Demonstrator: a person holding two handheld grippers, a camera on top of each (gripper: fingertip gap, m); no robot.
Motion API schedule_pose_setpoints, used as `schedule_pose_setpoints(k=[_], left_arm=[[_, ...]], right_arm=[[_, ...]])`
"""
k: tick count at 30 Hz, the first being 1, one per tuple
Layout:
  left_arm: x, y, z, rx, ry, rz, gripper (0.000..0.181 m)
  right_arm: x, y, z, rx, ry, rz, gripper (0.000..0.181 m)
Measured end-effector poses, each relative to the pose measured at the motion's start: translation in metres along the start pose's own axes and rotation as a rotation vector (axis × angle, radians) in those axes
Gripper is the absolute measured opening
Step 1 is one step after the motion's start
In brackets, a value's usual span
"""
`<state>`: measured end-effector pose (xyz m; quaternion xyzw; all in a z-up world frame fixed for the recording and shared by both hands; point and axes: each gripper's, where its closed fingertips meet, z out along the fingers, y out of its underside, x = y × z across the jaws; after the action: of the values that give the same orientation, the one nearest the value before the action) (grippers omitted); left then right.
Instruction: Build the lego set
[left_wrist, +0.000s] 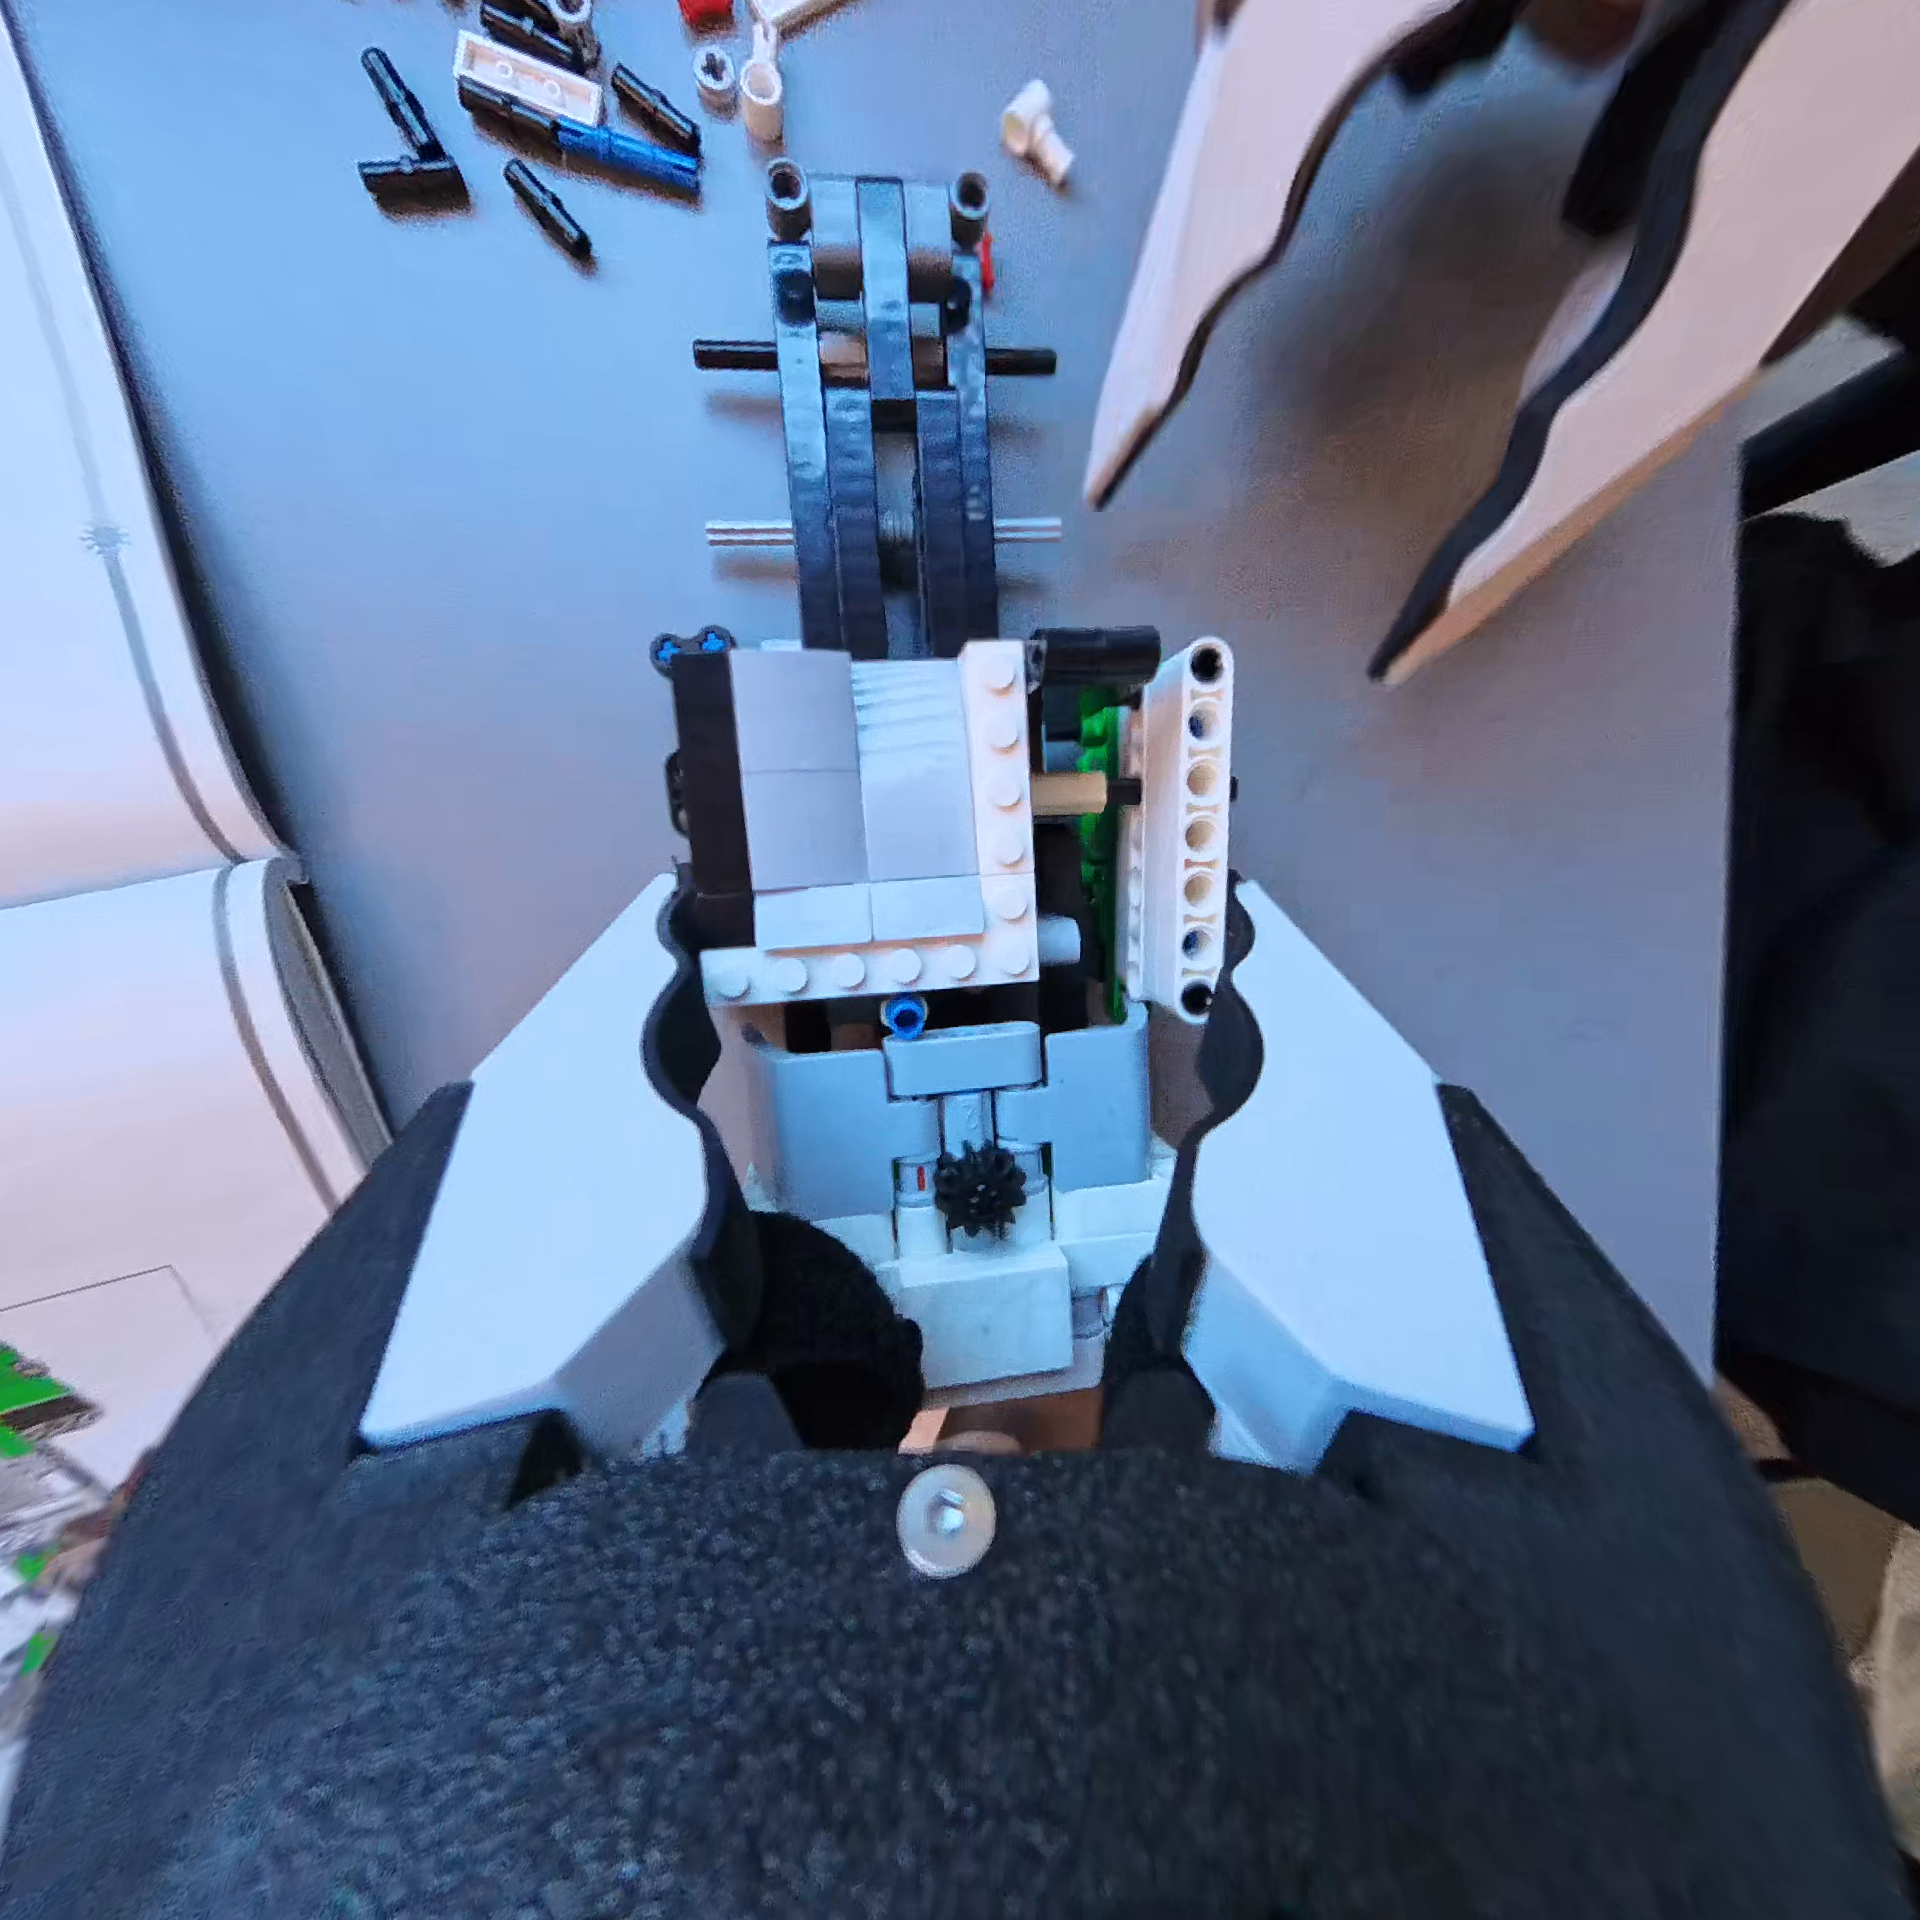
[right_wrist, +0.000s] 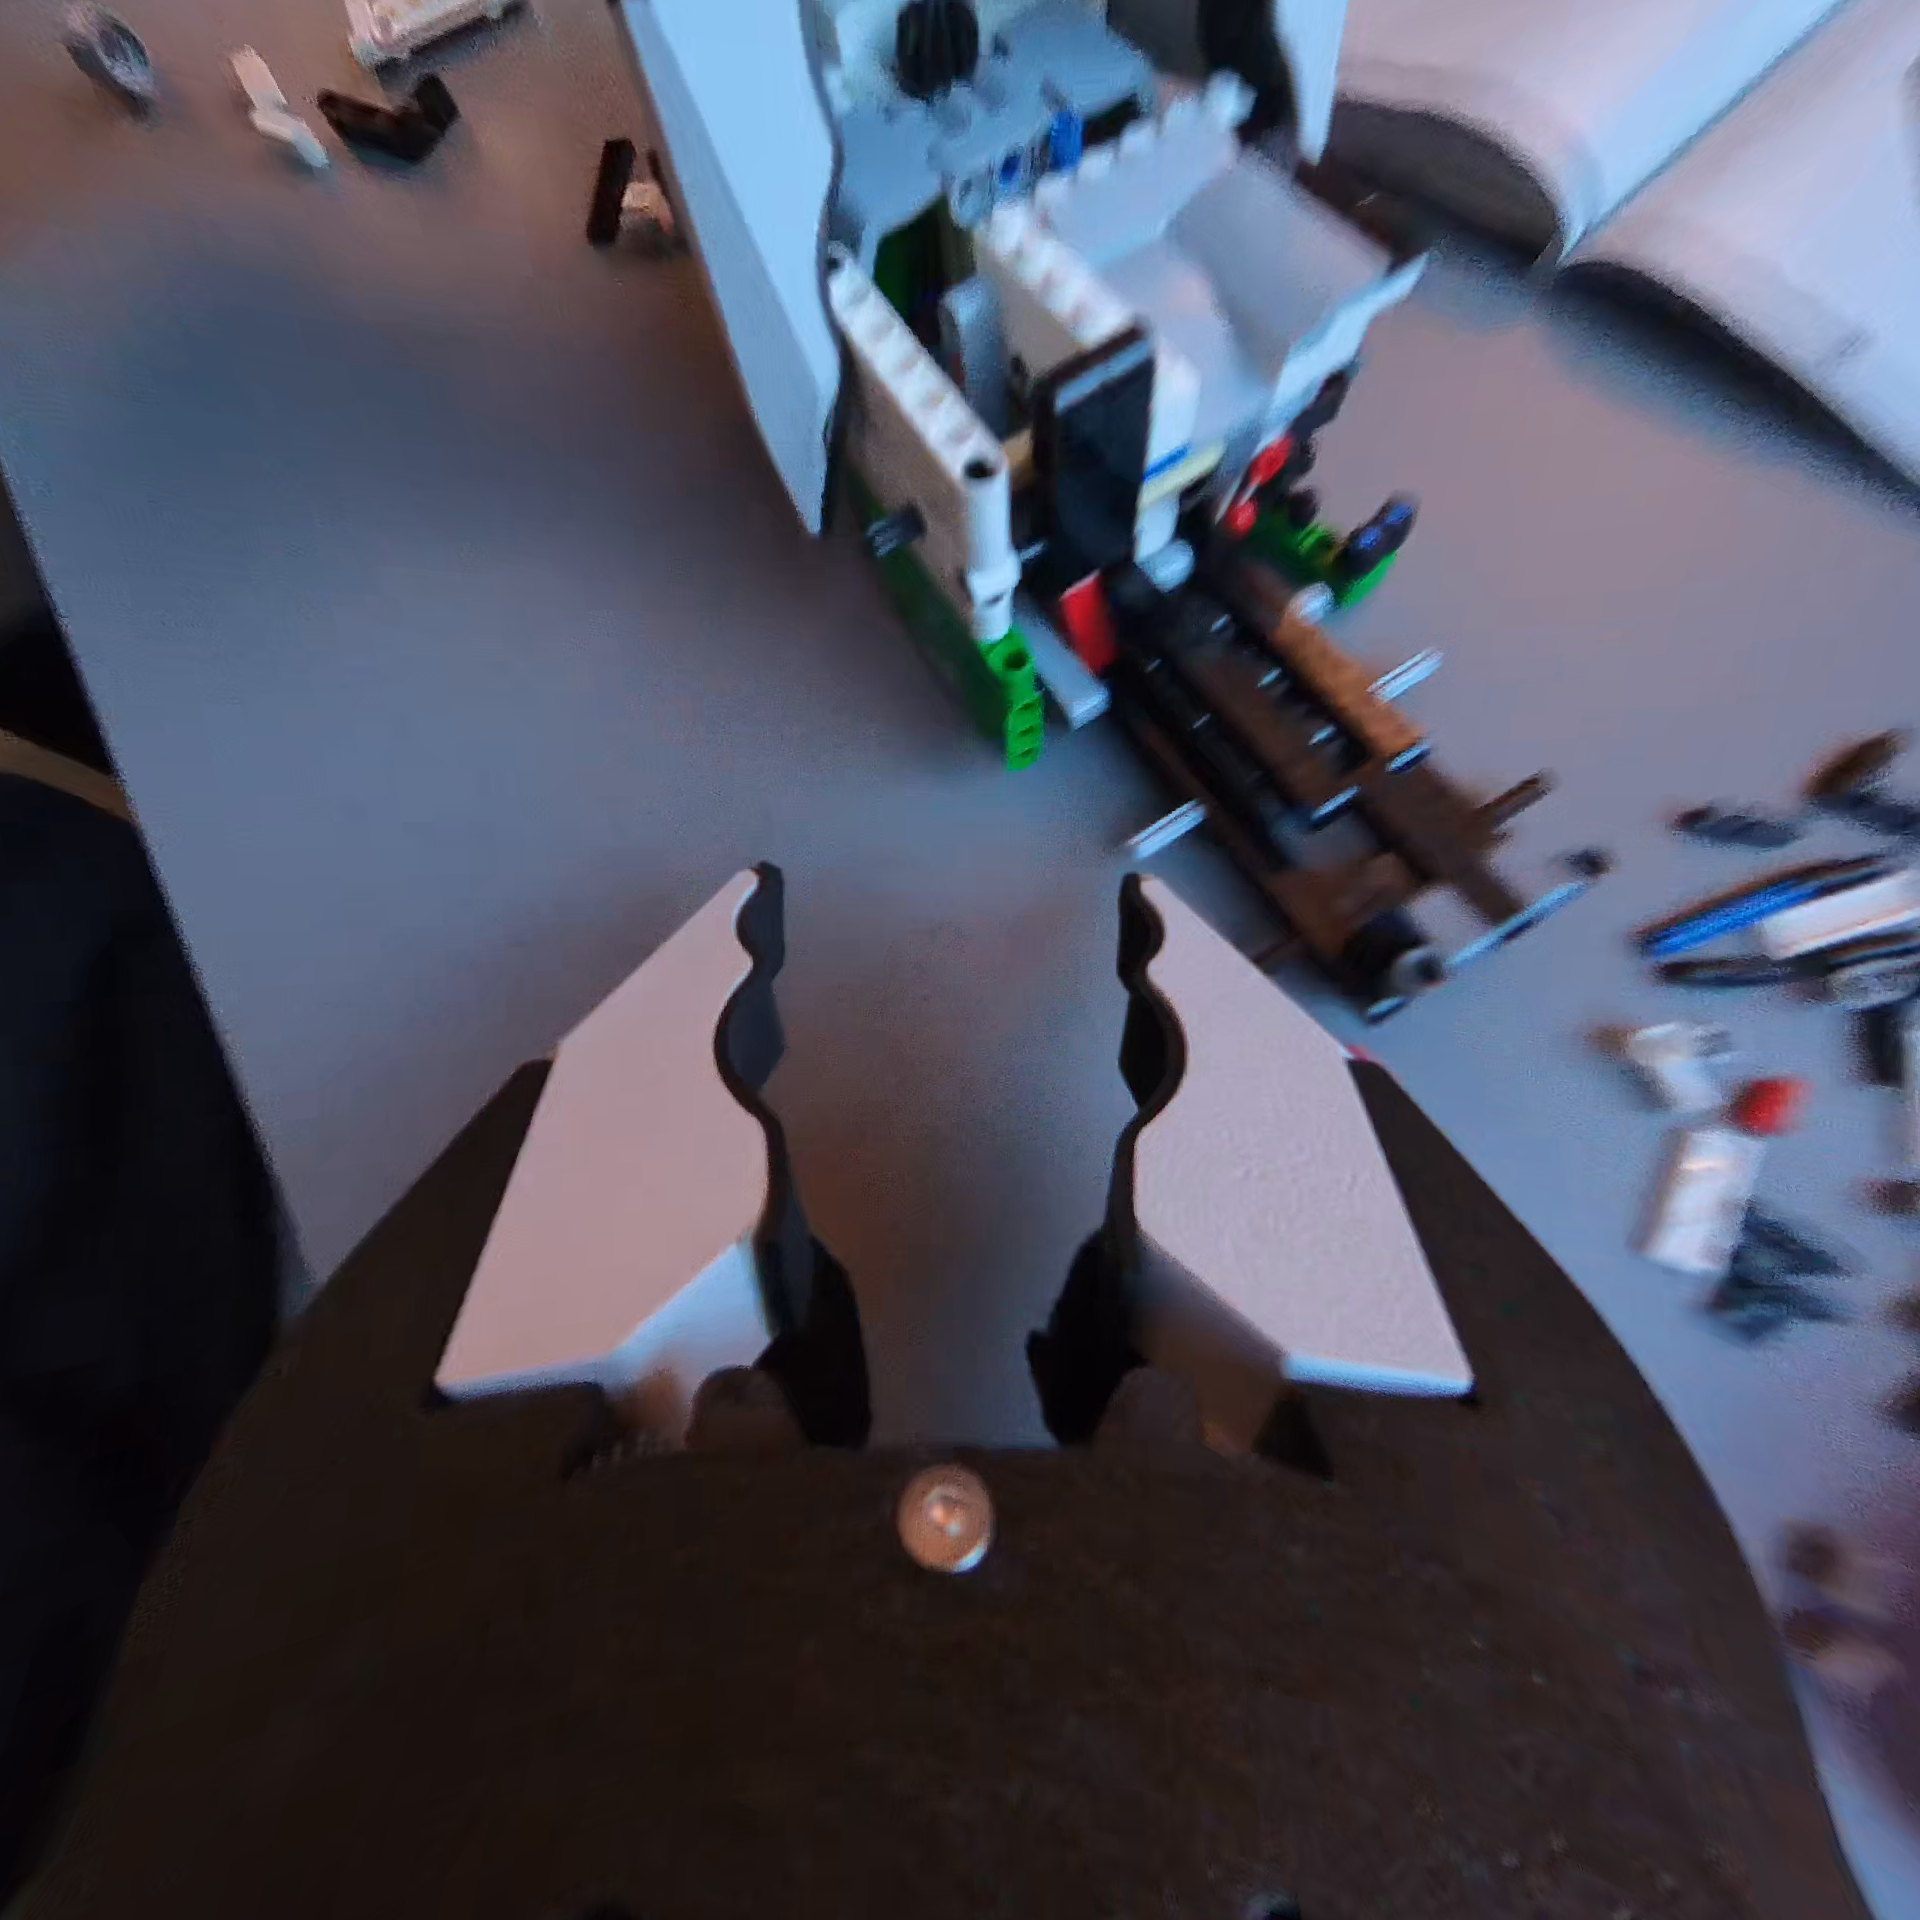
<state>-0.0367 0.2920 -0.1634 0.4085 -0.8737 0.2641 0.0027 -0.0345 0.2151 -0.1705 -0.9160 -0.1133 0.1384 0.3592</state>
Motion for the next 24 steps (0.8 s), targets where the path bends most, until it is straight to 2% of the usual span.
schedule_pose_setpoints(k=[1,5,11,13,19,24], left_arm=[[0.001,-0.001,-0.001,0.019,0.028,-0.013,0.094],[-0.001,0.000,0.000,0.059,0.084,-0.056,0.095],[0.000,0.001,0.000,0.049,0.082,-0.045,0.095],[0.001,0.001,0.001,0.044,0.081,-0.038,0.095],[0.004,0.003,0.000,0.056,0.101,-0.015,0.094],[0.016,-0.001,-0.010,0.141,0.133,0.005,0.094]], right_arm=[[-0.008,0.003,0.005,0.010,-0.036,0.070,0.070],[-0.028,-0.010,0.018,0.147,-0.186,0.339,0.062],[-0.001,-0.021,0.025,0.202,0.007,0.419,0.063],[-0.004,-0.022,0.031,0.177,0.016,0.370,0.053],[0.010,-0.021,0.038,0.110,0.182,0.083,0.016],[0.000,-0.028,0.024,0.040,0.104,-0.051,0.013]])
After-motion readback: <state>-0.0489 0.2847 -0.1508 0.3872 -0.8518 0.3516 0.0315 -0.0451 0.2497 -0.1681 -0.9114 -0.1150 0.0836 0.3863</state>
